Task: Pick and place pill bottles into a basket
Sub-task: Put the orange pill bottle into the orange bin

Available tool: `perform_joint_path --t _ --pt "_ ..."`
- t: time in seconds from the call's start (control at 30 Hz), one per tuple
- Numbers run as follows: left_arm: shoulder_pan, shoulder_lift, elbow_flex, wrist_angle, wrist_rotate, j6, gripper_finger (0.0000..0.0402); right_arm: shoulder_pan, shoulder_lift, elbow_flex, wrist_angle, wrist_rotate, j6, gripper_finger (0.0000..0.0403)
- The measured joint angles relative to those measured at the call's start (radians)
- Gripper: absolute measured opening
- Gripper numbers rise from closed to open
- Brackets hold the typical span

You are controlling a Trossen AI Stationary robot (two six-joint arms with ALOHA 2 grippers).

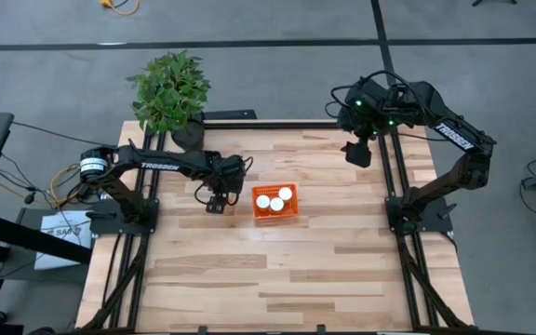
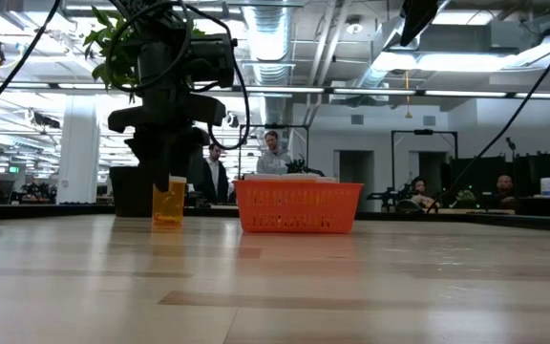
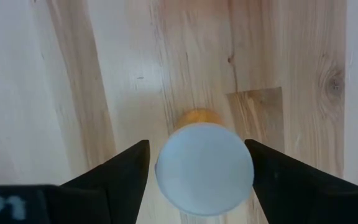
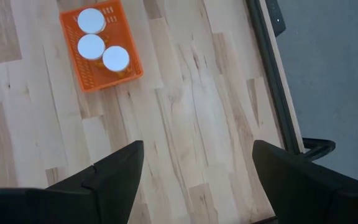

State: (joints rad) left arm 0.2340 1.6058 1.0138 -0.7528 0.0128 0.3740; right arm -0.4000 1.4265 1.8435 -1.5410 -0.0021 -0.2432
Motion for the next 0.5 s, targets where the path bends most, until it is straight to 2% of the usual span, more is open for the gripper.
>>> perform_joint_path --t 0.2,0.5 --pt "0.0 0.0 0.0 0.0 0.001 -0.016 0.0245 0.0 0.0 0.0 -0.021 0.0 0.0 0.0296" --pt "0.0 0.0 0.0 0.0 0.026 -0.019 0.0195 0.0 0.0 0.0 -0.023 0.0 -0.001 0.0296"
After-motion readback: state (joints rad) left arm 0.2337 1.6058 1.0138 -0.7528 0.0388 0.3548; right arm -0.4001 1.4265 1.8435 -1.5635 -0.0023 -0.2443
